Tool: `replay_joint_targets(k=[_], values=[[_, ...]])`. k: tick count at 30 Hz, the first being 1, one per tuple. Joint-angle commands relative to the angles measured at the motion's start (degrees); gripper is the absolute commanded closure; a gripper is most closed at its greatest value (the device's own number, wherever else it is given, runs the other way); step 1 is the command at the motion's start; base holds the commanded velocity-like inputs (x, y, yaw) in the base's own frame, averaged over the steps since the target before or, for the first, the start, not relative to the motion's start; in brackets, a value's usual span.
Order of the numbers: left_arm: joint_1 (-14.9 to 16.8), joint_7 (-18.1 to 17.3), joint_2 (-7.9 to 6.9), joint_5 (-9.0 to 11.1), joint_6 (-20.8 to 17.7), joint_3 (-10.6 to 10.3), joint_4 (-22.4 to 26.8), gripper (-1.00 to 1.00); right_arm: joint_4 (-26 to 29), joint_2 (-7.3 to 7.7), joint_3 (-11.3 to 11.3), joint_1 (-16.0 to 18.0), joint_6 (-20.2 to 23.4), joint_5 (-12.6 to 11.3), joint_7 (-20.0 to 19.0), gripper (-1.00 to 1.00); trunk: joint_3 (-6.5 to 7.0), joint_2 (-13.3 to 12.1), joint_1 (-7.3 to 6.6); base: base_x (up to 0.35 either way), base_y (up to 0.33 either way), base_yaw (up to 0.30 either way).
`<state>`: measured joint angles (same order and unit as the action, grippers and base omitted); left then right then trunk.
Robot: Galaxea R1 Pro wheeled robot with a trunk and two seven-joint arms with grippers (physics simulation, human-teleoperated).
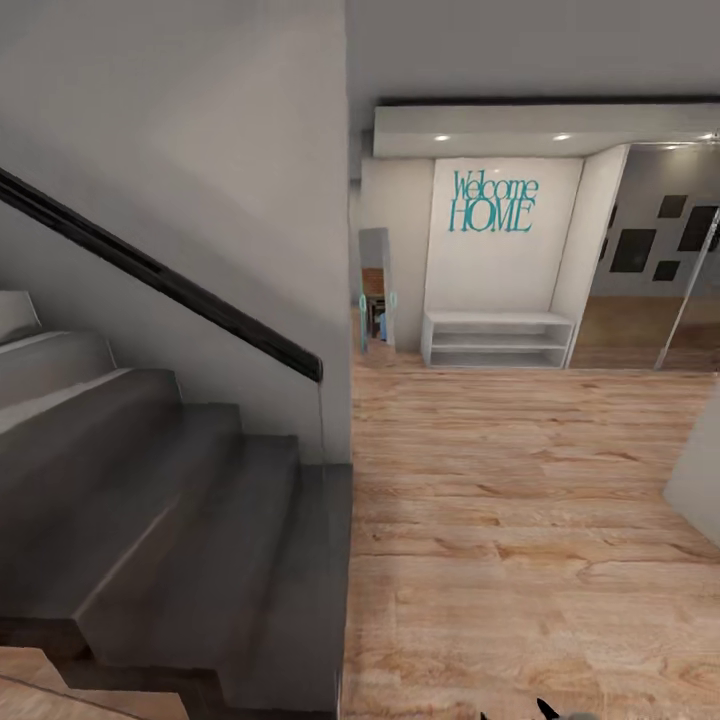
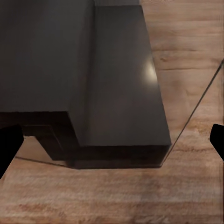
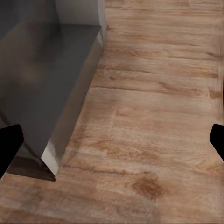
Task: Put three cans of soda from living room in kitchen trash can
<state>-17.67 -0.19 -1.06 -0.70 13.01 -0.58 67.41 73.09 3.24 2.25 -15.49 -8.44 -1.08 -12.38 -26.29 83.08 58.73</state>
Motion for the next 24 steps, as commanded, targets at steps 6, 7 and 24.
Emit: replay_joint_targets(k=[6,7,24], values=[[0.0,0.0,0.0,0.0,0.0,0.0,0.0,-1.0,0.0,-1.02,0.3,1.6,0.8,-5.5,0.1,-1.0,0.33,0.0,0.0,0.0,0.0,-0.215],[0.0,0.0,0.0,0.0,0.0,0.0,0.0,-1.0,0.0,-1.04,0.3,1.8,0.8,-6.4,0.1,-1.0,0.39,0.0,0.0,0.0,0.0,-0.22],[0.0,0.0,0.0,-0.1,0.0,0.0,-0.1,-1.0,0.0,-1.13,2.6,4.0,7.3,-10.9,0.1,-1.0,1.26,0.0,0.0,0.0,0.0,-0.227]])
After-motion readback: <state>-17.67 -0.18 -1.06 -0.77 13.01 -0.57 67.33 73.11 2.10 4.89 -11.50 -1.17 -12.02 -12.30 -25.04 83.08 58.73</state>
